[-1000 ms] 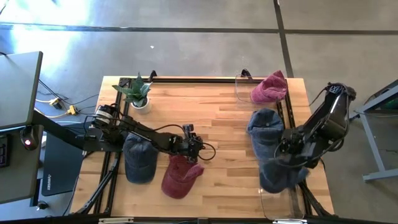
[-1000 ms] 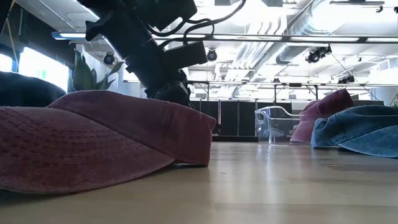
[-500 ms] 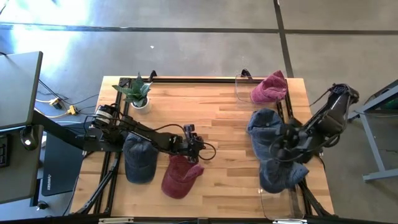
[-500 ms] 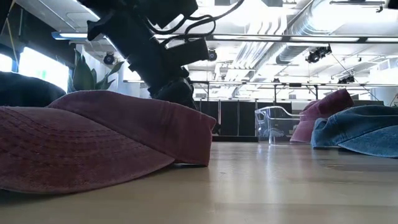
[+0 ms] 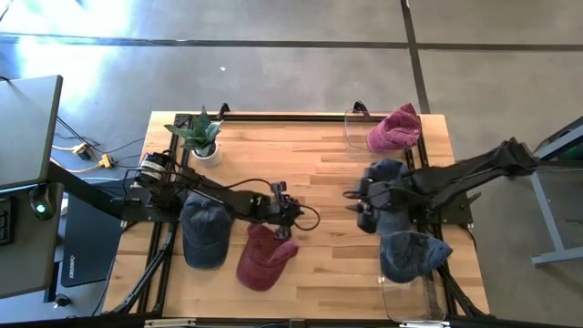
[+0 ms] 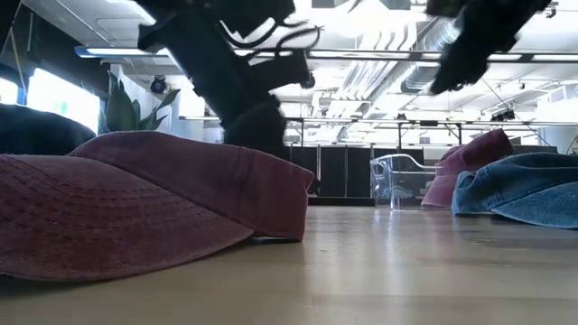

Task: Pick & Place hat
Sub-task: Put the red cap into the top transparent bin

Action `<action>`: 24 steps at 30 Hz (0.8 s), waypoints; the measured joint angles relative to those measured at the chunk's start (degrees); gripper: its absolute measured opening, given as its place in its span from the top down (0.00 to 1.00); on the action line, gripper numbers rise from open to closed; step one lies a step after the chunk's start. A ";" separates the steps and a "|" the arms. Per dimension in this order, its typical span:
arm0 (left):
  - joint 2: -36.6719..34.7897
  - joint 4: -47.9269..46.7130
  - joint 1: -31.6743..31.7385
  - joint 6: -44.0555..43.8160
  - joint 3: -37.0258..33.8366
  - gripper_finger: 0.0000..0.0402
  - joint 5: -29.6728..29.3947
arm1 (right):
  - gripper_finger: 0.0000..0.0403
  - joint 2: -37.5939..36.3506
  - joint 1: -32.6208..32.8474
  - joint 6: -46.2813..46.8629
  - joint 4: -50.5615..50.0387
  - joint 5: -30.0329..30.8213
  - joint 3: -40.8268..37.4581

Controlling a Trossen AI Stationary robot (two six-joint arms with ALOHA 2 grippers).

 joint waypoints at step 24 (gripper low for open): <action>-5.01 -34.16 -21.14 -33.68 2.61 0.72 22.48 | 0.64 9.93 1.54 -5.52 34.77 -8.57 -14.60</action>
